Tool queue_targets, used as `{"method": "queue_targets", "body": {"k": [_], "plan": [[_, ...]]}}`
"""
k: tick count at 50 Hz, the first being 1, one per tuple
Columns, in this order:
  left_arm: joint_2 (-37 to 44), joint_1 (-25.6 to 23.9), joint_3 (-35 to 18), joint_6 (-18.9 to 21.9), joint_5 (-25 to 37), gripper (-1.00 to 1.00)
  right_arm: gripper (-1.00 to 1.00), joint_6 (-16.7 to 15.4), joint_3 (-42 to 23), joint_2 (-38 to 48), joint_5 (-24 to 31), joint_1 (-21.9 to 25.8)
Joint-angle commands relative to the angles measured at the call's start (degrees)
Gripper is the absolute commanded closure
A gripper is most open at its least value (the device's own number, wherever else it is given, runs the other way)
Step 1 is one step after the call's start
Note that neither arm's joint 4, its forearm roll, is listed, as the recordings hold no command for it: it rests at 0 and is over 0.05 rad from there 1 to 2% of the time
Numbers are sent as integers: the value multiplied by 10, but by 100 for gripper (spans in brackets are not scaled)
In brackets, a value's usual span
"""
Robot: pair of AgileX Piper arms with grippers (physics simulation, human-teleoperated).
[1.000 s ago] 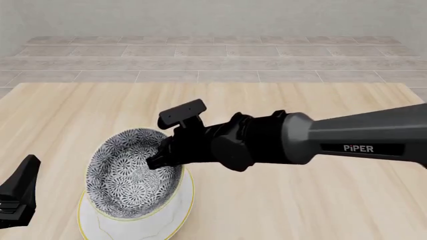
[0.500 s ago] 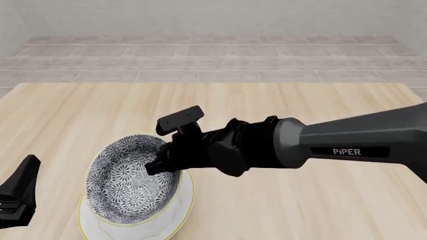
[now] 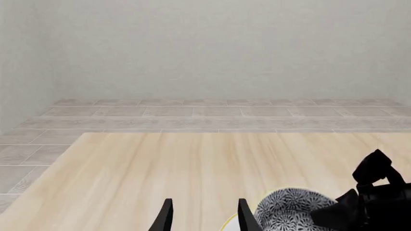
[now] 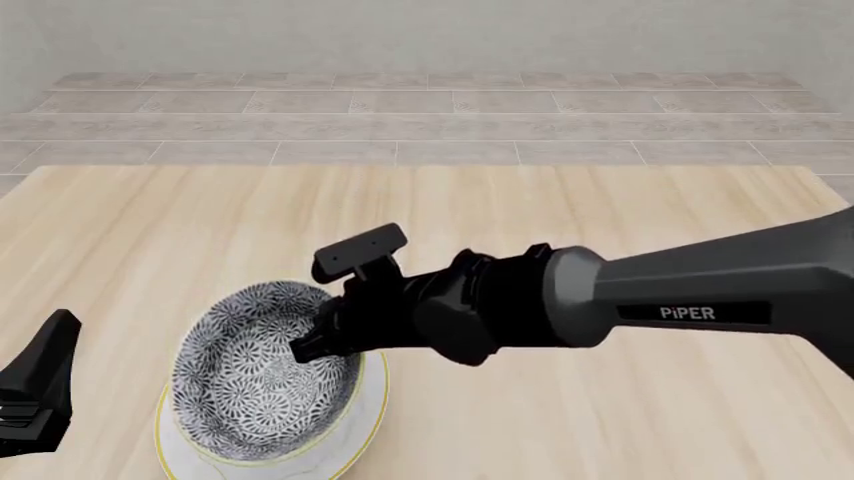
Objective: Put the bowl on the plate.
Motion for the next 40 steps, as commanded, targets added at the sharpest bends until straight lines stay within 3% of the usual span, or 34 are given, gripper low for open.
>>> {"method": "queue_targets", "body": {"k": [1, 40], "plan": [[0, 0, 0, 0, 0, -100, 100, 4, 2, -1, -5, 1], [0, 0, 0, 0, 0, -100, 100, 12, 1, 20, -15, 5]]}}
